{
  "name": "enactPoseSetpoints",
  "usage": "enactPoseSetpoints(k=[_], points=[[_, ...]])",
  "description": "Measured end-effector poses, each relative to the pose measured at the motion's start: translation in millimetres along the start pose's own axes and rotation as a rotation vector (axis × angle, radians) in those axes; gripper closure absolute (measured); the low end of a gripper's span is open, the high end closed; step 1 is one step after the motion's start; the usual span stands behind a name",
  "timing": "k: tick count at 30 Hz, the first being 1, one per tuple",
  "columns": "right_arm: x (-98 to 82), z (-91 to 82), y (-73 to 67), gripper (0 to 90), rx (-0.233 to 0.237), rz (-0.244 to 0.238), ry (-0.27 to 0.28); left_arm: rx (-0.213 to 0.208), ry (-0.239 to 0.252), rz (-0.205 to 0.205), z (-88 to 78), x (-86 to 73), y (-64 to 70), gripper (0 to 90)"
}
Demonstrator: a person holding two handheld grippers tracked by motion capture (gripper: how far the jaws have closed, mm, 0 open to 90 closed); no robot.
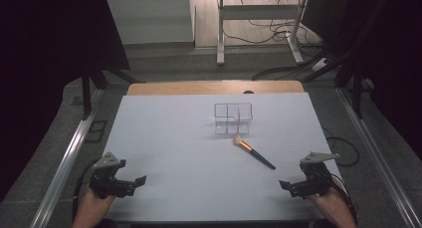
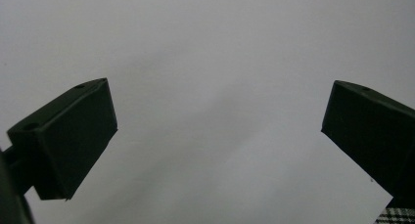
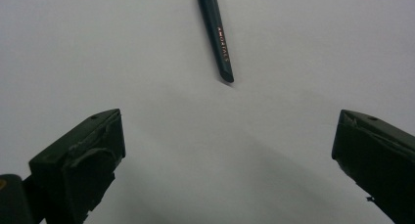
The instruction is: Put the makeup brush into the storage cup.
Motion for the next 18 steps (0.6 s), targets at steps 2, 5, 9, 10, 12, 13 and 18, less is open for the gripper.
enactPoseSetpoints(k=[2, 5, 9, 10, 12, 13, 18], points=[[0.5, -0.5, 1.0, 0.0, -0.003, 0.008, -0.013, 0.006, 0.009, -0.006, -1.0, 0.3, -1.3, 0.2], [1.7, 0.2, 0.3, 0.0, -0.004, -0.001, -0.023, 0.011, 0.012, -0.007, -1.5, 0.6, -2.2, 0.0], [4.2, 1.2, -1.0, 0.0, -0.007, -0.018, -0.029, 0.013, 0.010, 0.002, -0.7, 0.9, -1.6, 0.0], [6.3, 2.4, -2.2, 0.0, -0.005, -0.019, -0.032, 0.014, 0.007, 0.007, -0.2, 0.7, -1.2, 0.0], [7.7, 3.5, -3.0, 0.0, -0.002, -0.023, -0.033, 0.015, 0.001, 0.016, 0.7, 0.5, -0.8, 0.0], [7.7, 3.5, -3.0, 0.0, -0.002, -0.023, -0.033, 0.019, -0.004, 0.020, 1.1, 0.4, -0.5, 0.0], [12.8, 5.8, -6.0, 0.0, -0.004, -0.024, -0.036, 0.020, -0.003, 0.019, 1.1, 0.4, -0.9, 0.0]])
Point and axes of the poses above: each handheld gripper's, and its own axes: z roughly forward along the jaws, x roughly out of its top, y roughly to its right, the point moved 7 cm from there along z, roughly forward along the jaws, and after that the axes turned 6 degrees about -x, right-handed, at the moved point
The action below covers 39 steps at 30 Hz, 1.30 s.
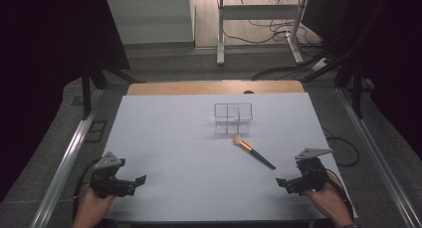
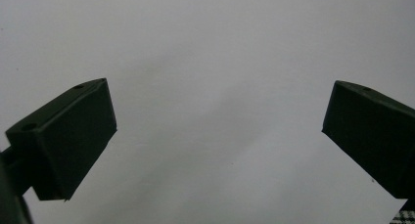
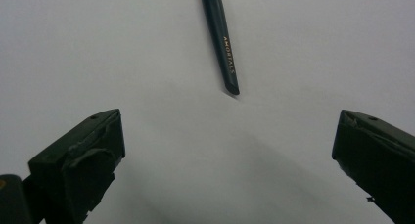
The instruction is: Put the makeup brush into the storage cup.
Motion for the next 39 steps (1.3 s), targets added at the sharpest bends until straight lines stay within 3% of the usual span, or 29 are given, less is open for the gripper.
enactPoseSetpoints(k=[13, 30, 35, 39], points=[[9.0, 7.0, -4.2, 0.0, -0.023, -0.037, -0.041, -0.020, -0.001, 0.001, 0.4, 0.8, 2.3, 0.0], [20.8, 14.3, -0.3, 0.0, -0.040, -0.044, -0.064, -0.046, 0.002, 0.003, 3.7, 0.3, 3.7, 0.0], [24.4, 17.8, 0.5, 0.0, -0.029, -0.033, -0.075, -0.071, -0.025, -0.013, 4.9, -0.6, 6.0, 0.0], [26.9, 21.5, 0.5, 0.0, -0.023, -0.031, -0.089, -0.060, -0.045, 0.009, 7.3, -1.6, 7.1, 0.0]])
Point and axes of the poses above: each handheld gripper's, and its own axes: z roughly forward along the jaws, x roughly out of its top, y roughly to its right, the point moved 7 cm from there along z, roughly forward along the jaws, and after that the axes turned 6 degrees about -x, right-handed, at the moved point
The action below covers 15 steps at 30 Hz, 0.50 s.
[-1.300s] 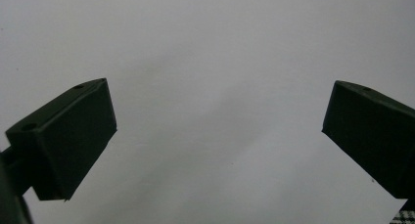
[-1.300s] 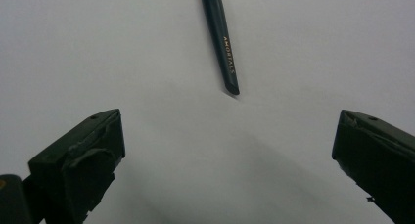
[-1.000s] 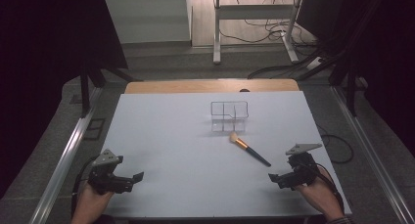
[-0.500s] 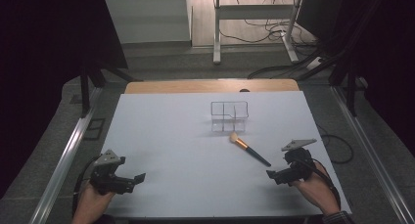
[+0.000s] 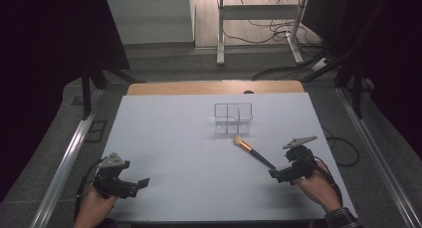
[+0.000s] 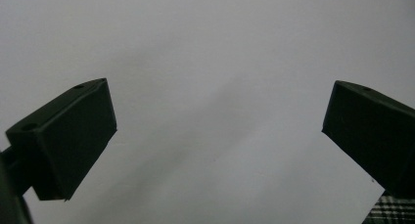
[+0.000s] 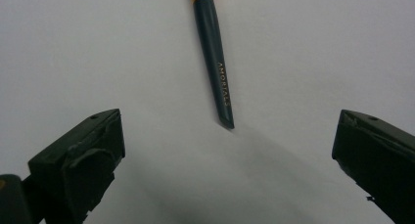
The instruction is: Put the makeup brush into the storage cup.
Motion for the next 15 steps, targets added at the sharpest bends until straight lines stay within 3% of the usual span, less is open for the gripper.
enactPoseSetpoints(k=[8, 15], points=[[8.7, 5.1, 1.3, 0.0, -0.009, 0.000, -0.015, 0.013, 0.001, 0.012, 0.7, 0.1, -0.6, 0.0], [14.2, 11.1, 2.6, 0.0, -0.013, 0.015, -0.034, -0.006, -0.012, 0.000, 1.5, -0.6, 0.1, 0.0]])
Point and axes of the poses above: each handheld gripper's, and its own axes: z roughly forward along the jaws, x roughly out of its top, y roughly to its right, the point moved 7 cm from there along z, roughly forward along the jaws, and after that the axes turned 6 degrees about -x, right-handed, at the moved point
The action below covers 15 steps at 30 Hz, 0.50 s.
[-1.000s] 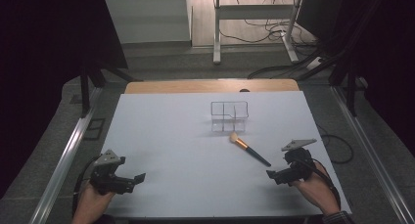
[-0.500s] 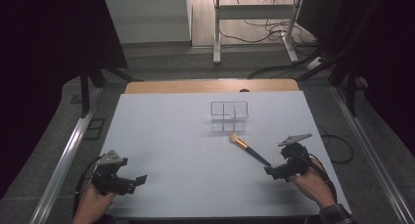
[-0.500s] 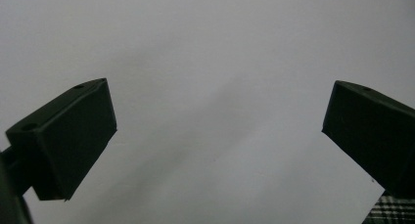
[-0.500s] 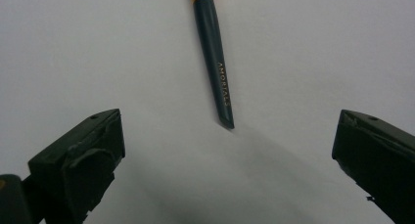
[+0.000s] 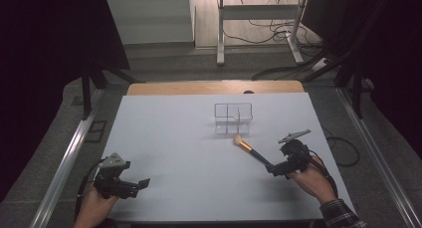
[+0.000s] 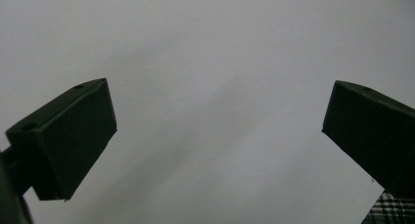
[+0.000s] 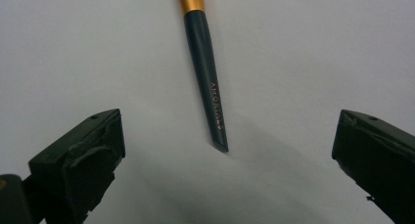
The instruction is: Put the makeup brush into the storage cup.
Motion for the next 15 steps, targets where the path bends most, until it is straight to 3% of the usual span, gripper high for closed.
enactPoseSetpoints(k=[15], points=[[15.2, 8.8, -4.2, 0.0, -0.017, -0.014, -0.027, 0.016, -0.005, 0.013, 0.7, -0.2, -1.2, 0.0]])
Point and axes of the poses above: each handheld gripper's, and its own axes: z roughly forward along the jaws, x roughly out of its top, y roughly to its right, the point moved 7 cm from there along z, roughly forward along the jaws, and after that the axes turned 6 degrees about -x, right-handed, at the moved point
